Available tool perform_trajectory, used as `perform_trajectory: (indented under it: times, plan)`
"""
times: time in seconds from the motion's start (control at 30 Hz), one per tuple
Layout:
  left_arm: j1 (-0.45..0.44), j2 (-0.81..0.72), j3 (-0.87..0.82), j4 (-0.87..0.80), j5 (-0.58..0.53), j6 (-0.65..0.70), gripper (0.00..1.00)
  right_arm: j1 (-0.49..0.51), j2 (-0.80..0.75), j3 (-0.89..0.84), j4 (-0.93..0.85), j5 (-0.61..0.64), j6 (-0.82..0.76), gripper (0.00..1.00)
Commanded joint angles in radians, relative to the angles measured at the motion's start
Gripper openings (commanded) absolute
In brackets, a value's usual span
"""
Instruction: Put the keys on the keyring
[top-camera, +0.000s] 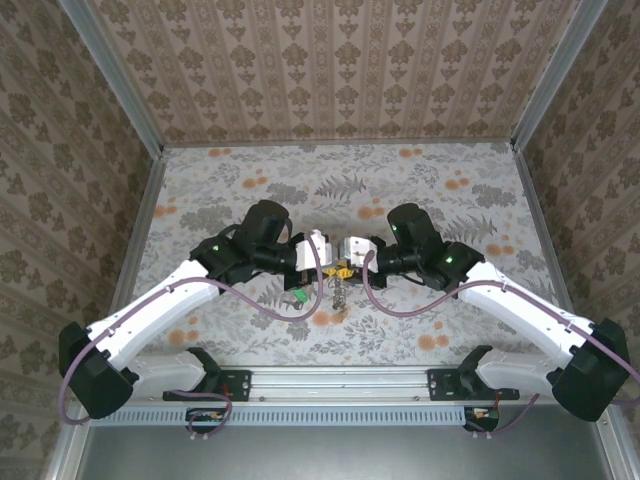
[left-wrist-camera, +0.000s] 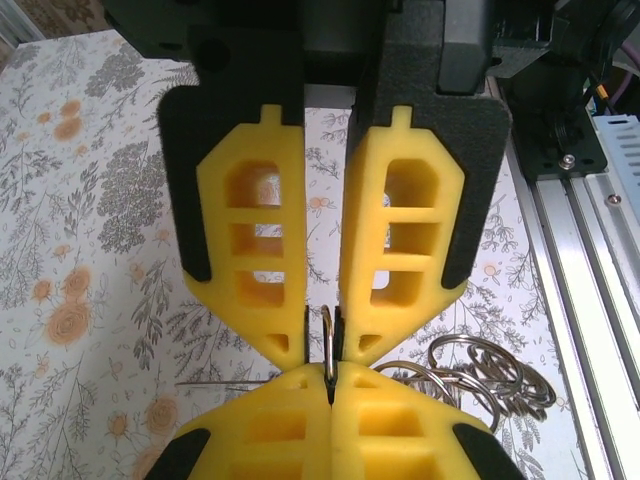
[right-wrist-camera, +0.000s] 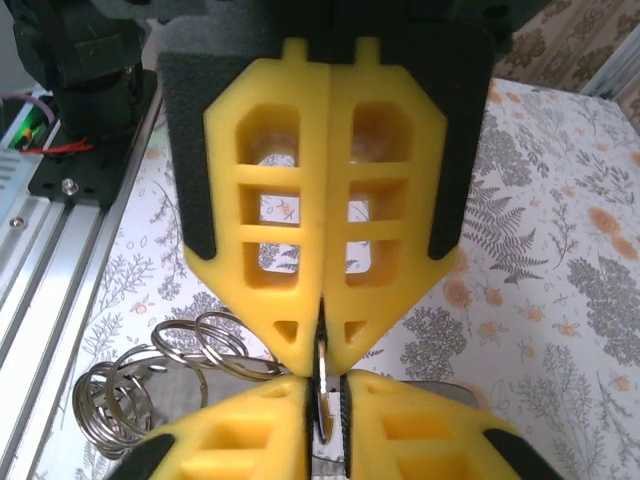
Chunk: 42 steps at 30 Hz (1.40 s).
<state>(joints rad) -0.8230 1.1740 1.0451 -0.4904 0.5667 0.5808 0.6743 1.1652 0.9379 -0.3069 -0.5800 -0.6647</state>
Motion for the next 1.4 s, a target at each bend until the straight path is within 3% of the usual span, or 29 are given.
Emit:
perform_trajectory:
  times: [0.0, 0.03, 0.17, 0.3, 0.43, 0.6, 0.73, 1.0, 1.13, 1.27, 1.37]
  plan:
    - [-0.002, 0.006, 0.051, 0.008, 0.029, 0.009, 0.00, 0.014, 0.013, 0.048, -0.036, -0.021, -0.030, 0.06]
    - [-0.003, 0.008, 0.053, 0.007, 0.026, 0.006, 0.00, 0.016, 0.014, 0.048, -0.045, -0.022, -0.035, 0.00]
    - [-0.004, 0.007, 0.052, 0.024, 0.005, -0.032, 0.02, 0.016, 0.009, 0.035, -0.034, -0.038, -0.019, 0.00]
    - [0.002, -0.094, -0.060, 0.155, -0.052, -0.153, 0.38, 0.004, -0.033, -0.044, 0.112, -0.049, 0.084, 0.00]
    - [0.047, -0.252, -0.214, 0.285, -0.134, -0.278, 0.53, -0.032, -0.079, -0.152, 0.314, -0.097, 0.203, 0.00]
    - [0.163, -0.340, -0.222, 0.158, -0.136, -0.343, 0.53, -0.056, -0.134, -0.231, 0.411, -0.115, 0.182, 0.00]
    - [0.226, -0.322, -0.206, 0.051, -0.135, -0.355, 0.52, -0.058, -0.200, -0.299, 0.478, -0.135, 0.098, 0.00]
    - [0.247, -0.264, -0.237, -0.025, -0.047, -0.143, 0.52, -0.055, -0.257, -0.285, 0.372, -0.169, -0.091, 0.00]
    - [0.246, -0.137, -0.194, -0.119, 0.014, 0.016, 0.52, -0.058, -0.249, -0.232, 0.287, -0.078, -0.077, 0.00]
    - [0.229, 0.033, -0.130, -0.220, -0.105, 0.128, 0.48, -0.067, -0.285, -0.217, 0.222, 0.134, -0.089, 0.00]
    - [0.205, 0.113, -0.113, -0.243, -0.142, 0.209, 0.49, -0.106, -0.305, -0.177, 0.120, 0.212, -0.098, 0.00]
